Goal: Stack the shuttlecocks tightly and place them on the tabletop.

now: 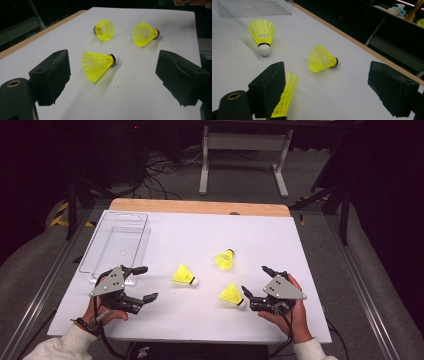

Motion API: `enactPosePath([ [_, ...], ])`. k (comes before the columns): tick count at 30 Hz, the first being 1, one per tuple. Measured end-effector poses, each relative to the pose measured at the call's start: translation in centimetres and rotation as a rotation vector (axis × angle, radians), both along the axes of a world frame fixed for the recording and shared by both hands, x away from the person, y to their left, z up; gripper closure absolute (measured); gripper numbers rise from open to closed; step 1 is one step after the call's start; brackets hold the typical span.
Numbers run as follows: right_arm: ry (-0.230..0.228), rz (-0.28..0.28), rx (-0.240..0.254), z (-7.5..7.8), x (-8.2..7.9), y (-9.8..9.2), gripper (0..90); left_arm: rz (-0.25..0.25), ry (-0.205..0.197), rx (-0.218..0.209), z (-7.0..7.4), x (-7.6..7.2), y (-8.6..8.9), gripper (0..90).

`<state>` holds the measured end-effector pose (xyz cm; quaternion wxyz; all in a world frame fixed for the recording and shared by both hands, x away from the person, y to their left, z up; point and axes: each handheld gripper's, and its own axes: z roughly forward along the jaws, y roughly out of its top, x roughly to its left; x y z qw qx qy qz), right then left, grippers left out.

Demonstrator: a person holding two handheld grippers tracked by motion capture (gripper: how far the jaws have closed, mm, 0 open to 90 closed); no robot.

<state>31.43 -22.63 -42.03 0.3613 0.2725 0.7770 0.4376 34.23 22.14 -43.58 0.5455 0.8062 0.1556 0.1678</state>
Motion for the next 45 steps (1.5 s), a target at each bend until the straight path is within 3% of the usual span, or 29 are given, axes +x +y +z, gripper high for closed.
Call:
enactPosePath([
  [2, 0.007, 0.008, 0.003, -0.2, 0.1, 0.0, 15.3, -0.004, -0.004, 0.025, 0.0, 0.0, -0.2, 13.5],
  [11, 0.024, -0.003, -0.013, -0.5, 0.4, 0.3, 15.1, -0.037, 0.026, 0.053, -0.4, 0.3, -0.6, 13.5],
  [20, 0.042, -0.003, -0.019, -0.7, 0.5, 0.3, 14.9, -0.082, 0.082, 0.118, -0.9, 1.5, -3.6, 15.0],
  [26, 0.052, 0.002, -0.029, -1.0, 0.6, 0.4, 14.8, -0.072, 0.107, 0.167, -1.6, 2.5, -4.9, 15.6],
  [29, 0.061, 0.005, -0.034, -1.1, 0.7, 0.4, 14.8, -0.039, 0.142, 0.197, -2.0, 3.2, -5.4, 15.8],
  [32, 0.075, 0.006, -0.036, -1.4, 0.9, 0.5, 14.7, -0.039, 0.163, 0.212, -2.3, 3.8, -5.8, 18.5],
  [40, 0.095, 0.004, -0.048, -1.6, 1.1, 0.5, 14.8, 0.013, 0.245, 0.198, -2.7, 5.3, -6.2, 31.8],
  [45, 0.105, 0.012, -0.04, -1.7, 1.2, 0.3, 14.6, -0.002, 0.281, 0.174, -3.0, 5.9, -6.5, 39.5],
])
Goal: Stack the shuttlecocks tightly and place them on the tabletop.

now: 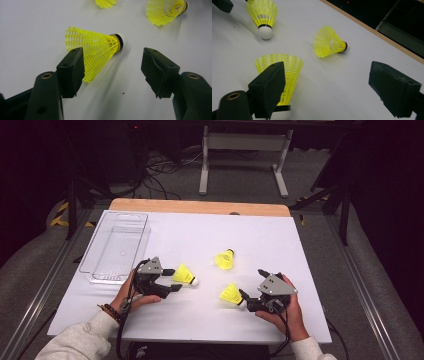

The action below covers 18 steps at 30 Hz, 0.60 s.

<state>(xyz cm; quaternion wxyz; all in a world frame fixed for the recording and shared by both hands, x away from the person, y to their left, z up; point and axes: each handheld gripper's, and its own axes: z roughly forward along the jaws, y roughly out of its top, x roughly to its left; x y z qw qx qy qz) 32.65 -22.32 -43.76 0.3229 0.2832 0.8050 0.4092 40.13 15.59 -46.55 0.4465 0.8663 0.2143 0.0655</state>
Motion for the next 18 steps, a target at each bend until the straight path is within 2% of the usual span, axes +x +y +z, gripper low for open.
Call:
enactPosePath([
  [2, 0.005, 0.007, 0.001, -0.02, 0.0, -0.03, 14.6, 0.006, 0.004, 0.003, -0.05, 0.15, -0.28, 44.0],
  [6, 0.01, 0.002, -0.003, -0.1, 0.03, -0.04, 14.5, -0.003, 0.006, -0.017, 0.07, 0.17, -0.37, 53.8],
  [13, 0.017, -0.001, -0.005, -0.16, 0.13, -0.18, 14.5, -0.017, 0.0, -0.025, 0.24, 0.1, 0.09, 81.5],
  [14, 0.018, -0.002, -0.005, -0.17, 0.14, -0.17, 14.5, -0.024, 0.0, -0.032, 0.28, 0.07, 0.14, 84.3],
  [16, 0.022, -0.003, -0.008, -0.21, 0.18, -0.14, 14.3, -0.037, -0.013, -0.015, 0.41, -0.09, 0.12, 88.4],
  [18, 0.026, -0.004, -0.01, -0.25, 0.21, -0.15, 14.3, -0.033, -0.026, -0.013, 0.54, -0.18, 0.13, 89.1],
])
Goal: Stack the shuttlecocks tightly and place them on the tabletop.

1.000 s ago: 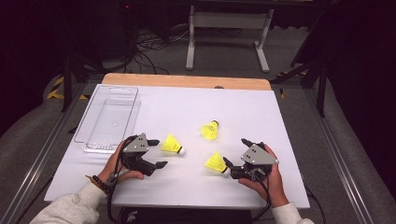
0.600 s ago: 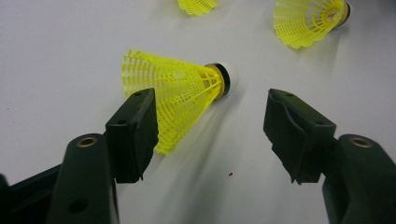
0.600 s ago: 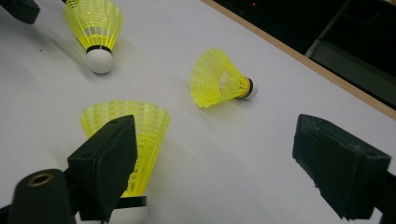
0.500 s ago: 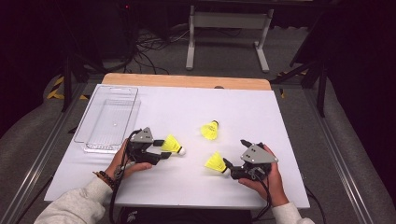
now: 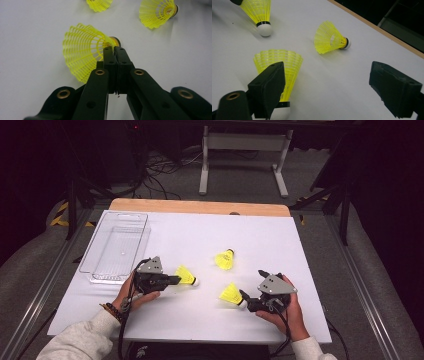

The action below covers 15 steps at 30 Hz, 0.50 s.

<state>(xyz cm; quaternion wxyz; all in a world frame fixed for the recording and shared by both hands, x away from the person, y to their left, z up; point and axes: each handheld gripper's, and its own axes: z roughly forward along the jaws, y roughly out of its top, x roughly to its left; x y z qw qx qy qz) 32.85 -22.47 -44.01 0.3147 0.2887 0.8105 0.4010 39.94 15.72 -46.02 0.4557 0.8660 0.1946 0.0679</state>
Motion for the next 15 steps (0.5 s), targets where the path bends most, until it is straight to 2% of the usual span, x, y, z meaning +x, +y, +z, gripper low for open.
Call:
enactPosePath([
  [7, 0.003, 0.0, -0.006, -0.1, 0.0, 0.1, 14.0, 0.013, -0.03, 0.031, 1.0, -0.3, 0.5, 89.3],
  [11, 0.008, -0.005, -0.013, -0.1, 0.1, 0.0, 13.7, 0.043, -0.057, 0.057, 2.0, -0.3, 1.4, 89.3],
  [15, 0.01, -0.005, -0.016, -0.1, 0.1, 0.0, 13.7, 0.073, -0.066, 0.074, 2.8, -0.2, 2.9, 89.2],
])
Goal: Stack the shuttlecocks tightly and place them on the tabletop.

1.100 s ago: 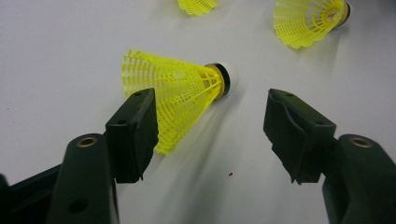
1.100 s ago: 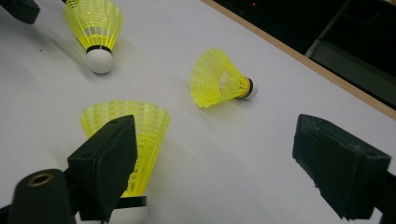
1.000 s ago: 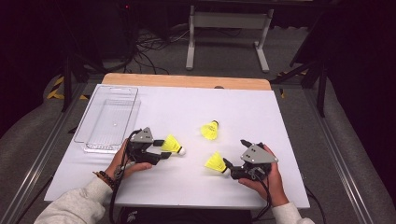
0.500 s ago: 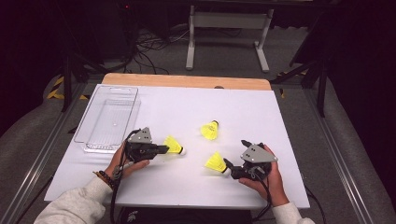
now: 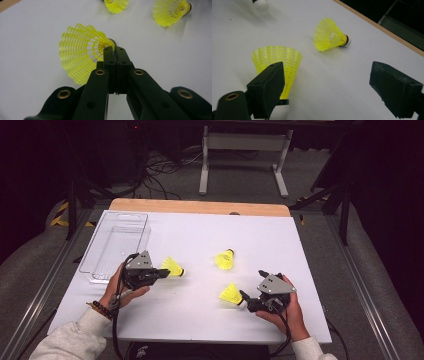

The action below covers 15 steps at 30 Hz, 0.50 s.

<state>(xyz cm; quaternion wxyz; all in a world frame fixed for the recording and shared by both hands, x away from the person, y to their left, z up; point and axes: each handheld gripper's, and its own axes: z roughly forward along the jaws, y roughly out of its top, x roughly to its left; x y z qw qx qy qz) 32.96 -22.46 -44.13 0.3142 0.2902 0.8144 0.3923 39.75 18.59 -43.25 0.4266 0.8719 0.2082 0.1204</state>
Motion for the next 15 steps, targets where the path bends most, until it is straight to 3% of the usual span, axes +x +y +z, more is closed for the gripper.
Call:
enactPosePath([
  [6, 0.015, 0.007, -0.011, -0.2, 0.1, 0.2, 13.4, 0.06, 0.022, 0.019, 0.4, 0.7, 1.7, 89.1],
  [15, 0.037, 0.015, -0.032, -0.5, 0.4, 0.3, 12.9, 0.093, 0.036, 0.064, 0.0, 1.5, 1.3, 88.2],
])
